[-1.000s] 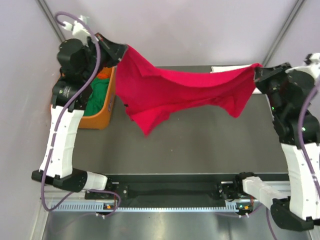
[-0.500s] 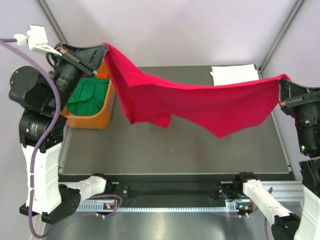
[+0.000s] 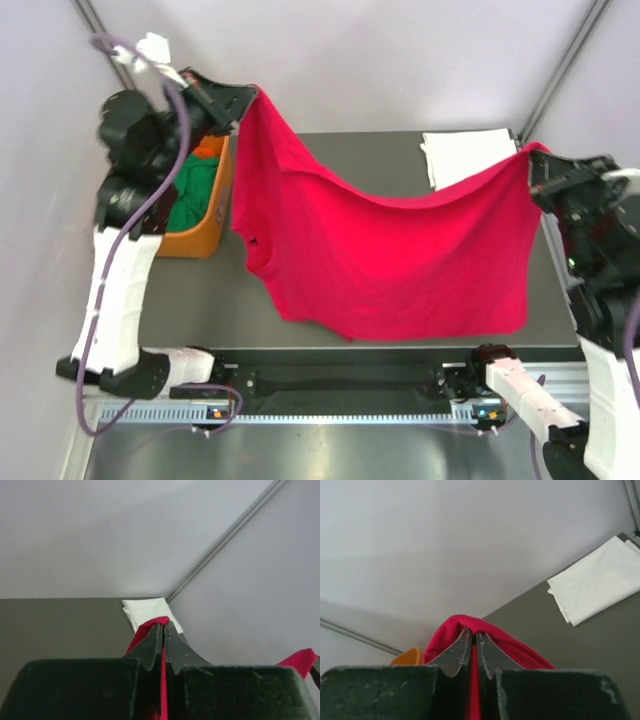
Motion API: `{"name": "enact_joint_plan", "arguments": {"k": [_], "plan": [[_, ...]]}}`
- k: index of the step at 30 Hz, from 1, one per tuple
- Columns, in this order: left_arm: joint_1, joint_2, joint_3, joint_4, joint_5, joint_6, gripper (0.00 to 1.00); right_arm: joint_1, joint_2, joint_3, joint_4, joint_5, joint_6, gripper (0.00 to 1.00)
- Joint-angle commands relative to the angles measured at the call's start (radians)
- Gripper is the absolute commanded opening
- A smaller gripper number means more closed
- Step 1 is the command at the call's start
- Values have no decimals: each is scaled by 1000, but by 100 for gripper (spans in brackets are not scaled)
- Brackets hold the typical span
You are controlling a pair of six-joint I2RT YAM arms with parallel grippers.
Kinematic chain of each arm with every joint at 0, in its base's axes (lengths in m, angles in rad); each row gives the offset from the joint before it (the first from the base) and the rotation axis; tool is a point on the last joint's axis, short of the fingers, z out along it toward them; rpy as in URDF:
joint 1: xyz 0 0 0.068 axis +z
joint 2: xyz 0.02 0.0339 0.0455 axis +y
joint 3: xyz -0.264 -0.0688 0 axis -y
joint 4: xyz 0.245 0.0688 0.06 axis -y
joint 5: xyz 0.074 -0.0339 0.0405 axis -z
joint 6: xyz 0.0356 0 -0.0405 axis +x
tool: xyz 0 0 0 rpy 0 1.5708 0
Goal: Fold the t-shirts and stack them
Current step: Flatten the tshirt out
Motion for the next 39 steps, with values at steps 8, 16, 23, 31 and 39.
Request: {"name": "enact_joint_plan", "arguments": {"k": [8, 16, 23, 31, 39], "plan": [[8, 246, 133, 223, -256, 102, 0, -16, 268, 53, 311, -1, -80, 0], [10, 193, 155, 249, -202, 87, 0, -30, 250, 123, 279, 57, -80, 0], [7, -20, -31, 278, -190, 102, 0, -30, 105, 138, 120, 129, -102, 0], [7, -194, -63, 273, -81, -20, 0, -30, -108, 92, -6, 52, -40, 0], [7, -240, 4, 224, -27, -31, 0, -30, -176, 241, -118, 51, 3, 0]]}}
